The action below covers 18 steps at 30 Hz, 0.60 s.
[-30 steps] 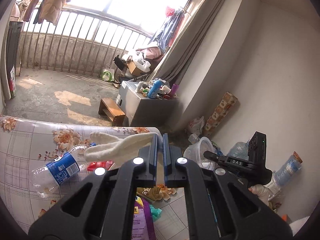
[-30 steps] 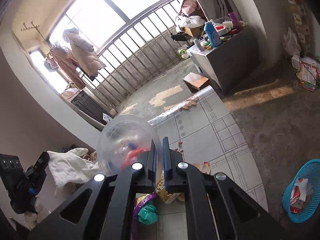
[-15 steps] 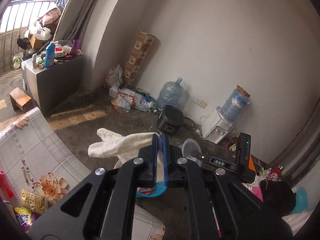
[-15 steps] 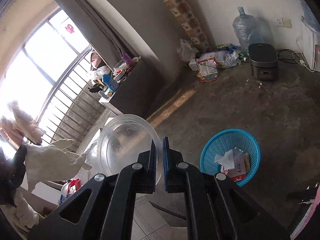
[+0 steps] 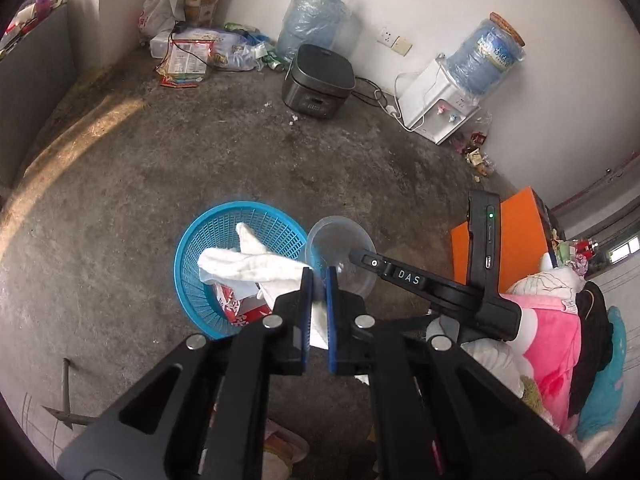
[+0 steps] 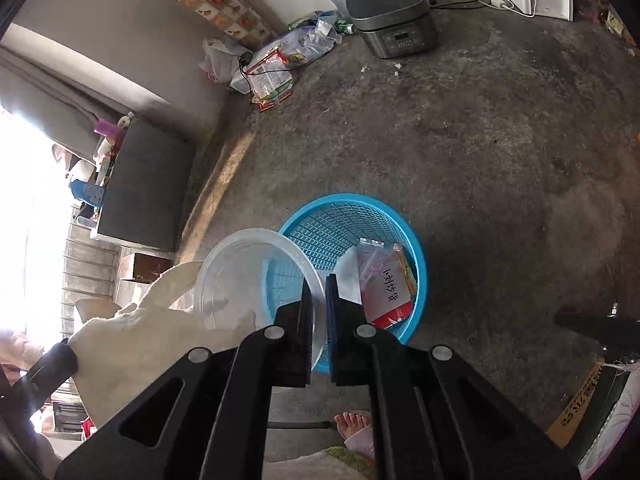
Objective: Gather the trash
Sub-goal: 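Carry glove and bowl over the blue basket and open both tools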
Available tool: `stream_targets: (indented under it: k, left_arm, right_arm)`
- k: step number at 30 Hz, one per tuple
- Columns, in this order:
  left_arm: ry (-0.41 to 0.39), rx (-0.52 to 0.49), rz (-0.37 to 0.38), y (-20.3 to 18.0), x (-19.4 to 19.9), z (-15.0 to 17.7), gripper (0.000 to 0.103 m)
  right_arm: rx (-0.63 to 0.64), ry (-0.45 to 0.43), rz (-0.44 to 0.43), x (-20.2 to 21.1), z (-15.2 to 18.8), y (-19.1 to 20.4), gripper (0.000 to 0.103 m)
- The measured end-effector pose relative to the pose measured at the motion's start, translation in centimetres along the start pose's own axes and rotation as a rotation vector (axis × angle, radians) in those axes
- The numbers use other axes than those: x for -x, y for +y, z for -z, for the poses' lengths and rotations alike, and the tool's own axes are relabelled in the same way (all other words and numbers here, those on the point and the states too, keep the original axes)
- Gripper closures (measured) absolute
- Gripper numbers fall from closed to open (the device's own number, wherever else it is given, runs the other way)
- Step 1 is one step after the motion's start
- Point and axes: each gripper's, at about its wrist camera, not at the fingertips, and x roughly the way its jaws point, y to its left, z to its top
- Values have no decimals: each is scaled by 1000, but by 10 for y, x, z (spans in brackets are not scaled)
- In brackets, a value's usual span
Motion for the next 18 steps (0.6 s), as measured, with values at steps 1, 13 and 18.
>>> stream_targets:
  k: [1,13,18]
  left_arm:
    - [30,3,-8,4,-19,0,87]
    - [-51,94,-61,43,-17,-4,48]
    - [-192,51,-74,35,57,7,44]
  right_arm:
    - [-2,19,20,-18,-4,-5,97]
    - [1,66,109,-73,4,-27,72]
    - [74,-7,90,-30,14,-10,71]
